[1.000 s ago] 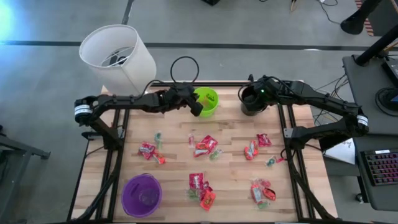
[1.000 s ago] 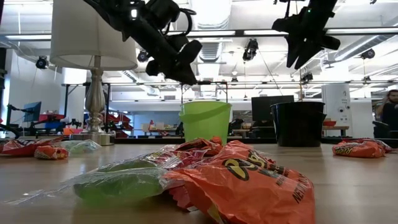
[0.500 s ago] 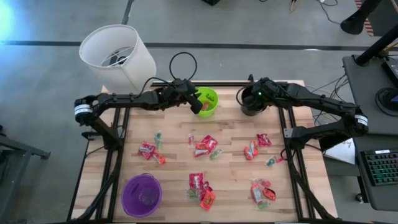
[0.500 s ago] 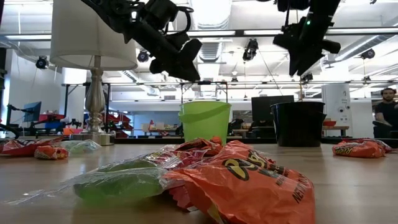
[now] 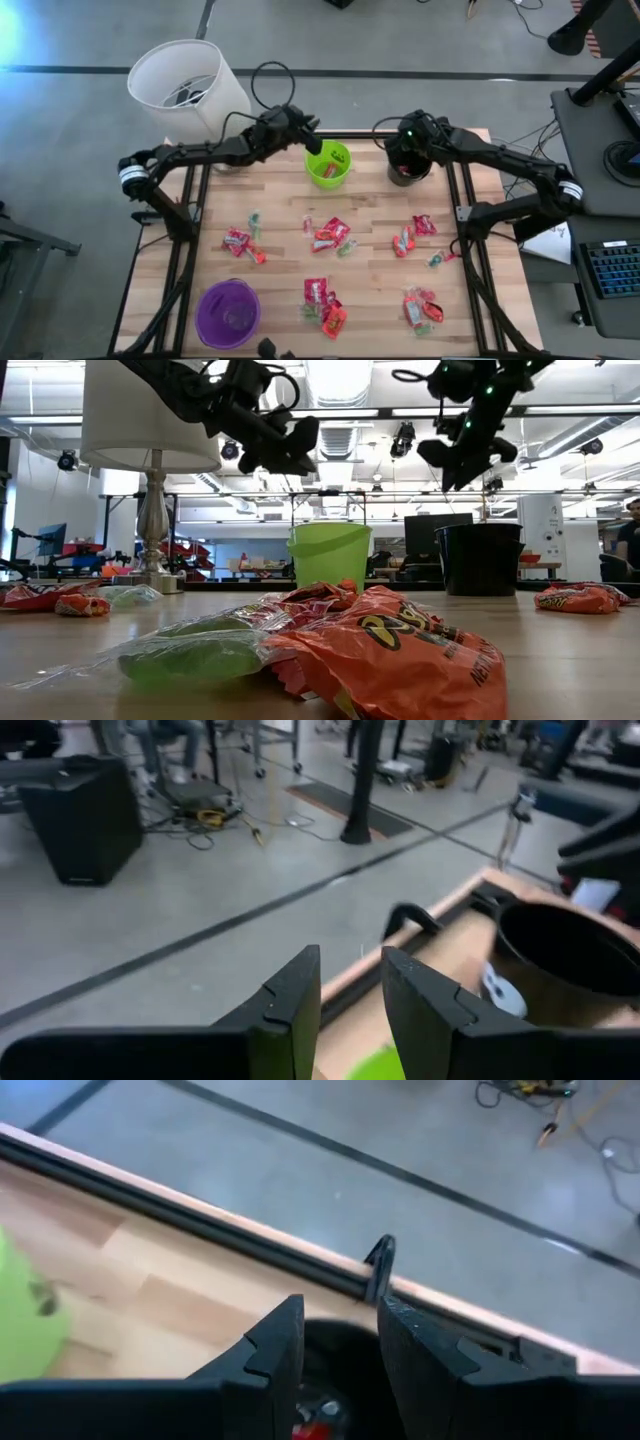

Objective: Sort candy
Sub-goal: Put the green gummy into the violet bucket

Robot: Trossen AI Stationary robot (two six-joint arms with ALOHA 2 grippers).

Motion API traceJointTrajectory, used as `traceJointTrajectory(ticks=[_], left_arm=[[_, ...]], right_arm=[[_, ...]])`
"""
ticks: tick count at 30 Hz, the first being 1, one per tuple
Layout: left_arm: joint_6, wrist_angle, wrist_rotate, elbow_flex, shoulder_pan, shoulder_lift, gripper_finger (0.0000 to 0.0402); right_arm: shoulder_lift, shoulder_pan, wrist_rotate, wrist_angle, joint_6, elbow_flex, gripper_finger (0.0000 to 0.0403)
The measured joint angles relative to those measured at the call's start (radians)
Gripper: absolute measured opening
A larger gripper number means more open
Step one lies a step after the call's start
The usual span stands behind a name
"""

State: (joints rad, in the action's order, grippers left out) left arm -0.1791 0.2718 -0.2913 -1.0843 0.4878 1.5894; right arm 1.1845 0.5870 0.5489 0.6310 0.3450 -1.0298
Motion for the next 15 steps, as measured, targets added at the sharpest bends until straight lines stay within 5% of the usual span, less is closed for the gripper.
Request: traceJointTrajectory(ticks=[15], left_arm=[[0.130, -0.008, -0.030, -0.175, 0.101, 0.020, 0.0091]], right_arm=[[0.163, 0.211, -0.052, -0.113, -0.182, 0.000, 0.0123]])
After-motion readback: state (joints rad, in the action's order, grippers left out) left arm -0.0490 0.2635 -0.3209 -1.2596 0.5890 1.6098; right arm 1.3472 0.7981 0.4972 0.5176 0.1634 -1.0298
